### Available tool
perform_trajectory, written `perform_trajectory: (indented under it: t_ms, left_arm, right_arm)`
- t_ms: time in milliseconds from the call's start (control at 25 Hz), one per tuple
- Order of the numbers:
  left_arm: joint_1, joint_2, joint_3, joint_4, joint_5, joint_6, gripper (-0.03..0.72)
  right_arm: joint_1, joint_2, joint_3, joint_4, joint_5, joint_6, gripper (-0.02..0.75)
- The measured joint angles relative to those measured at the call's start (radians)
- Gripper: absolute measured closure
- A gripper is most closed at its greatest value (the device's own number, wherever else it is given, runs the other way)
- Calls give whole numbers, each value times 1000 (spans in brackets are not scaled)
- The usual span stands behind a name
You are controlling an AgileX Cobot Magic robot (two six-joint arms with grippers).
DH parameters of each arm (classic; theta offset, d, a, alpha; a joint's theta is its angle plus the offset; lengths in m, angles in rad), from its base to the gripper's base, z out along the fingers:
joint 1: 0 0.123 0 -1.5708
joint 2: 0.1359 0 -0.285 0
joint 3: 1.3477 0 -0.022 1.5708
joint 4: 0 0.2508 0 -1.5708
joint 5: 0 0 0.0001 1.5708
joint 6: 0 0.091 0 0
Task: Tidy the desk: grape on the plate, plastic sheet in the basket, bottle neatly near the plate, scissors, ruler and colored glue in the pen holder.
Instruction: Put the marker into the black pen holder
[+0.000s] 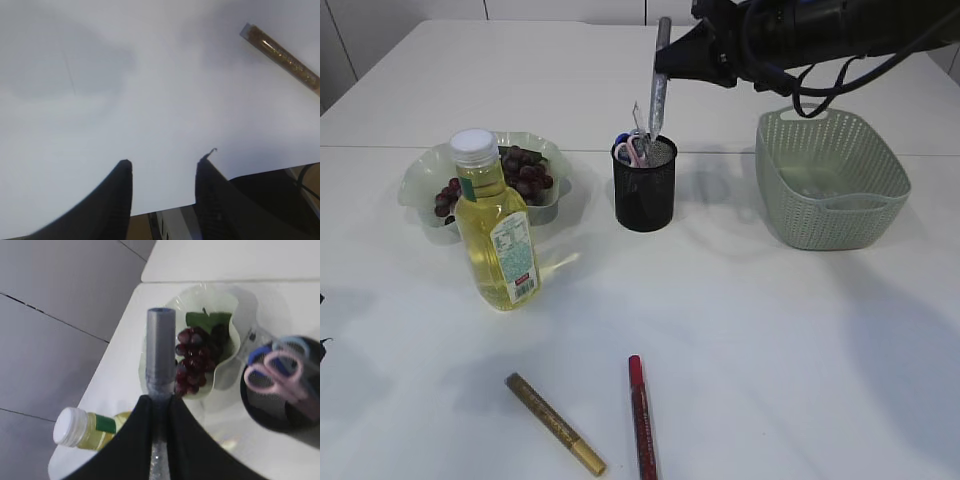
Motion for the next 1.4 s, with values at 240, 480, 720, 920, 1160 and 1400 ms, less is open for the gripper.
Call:
perform_trajectory:
  t_ms: [240, 480, 720, 920, 1160, 1400]
  left_arm:
    - [0, 0, 0, 0, 22, 0, 380]
    - [0, 0, 0, 0, 22, 0, 380]
    - [0, 0, 0, 0, 22, 0, 380]
    - [0, 0, 0, 0, 22, 0, 380]
    - [0, 0, 0, 0, 22, 0, 380]
    - [0, 0, 0, 0, 22, 0, 380]
  right_arm:
    - [0, 2, 0, 153, -127, -389, 662]
    - [0, 67, 0, 326, -157, -703, 662]
    - [0, 149, -8, 421, -167, -879, 663]
    - [0, 187, -12, 431, -167, -948, 663]
    - [0, 197, -22, 434, -149, -987, 664]
    - [0, 228, -81, 435, -131, -993, 665]
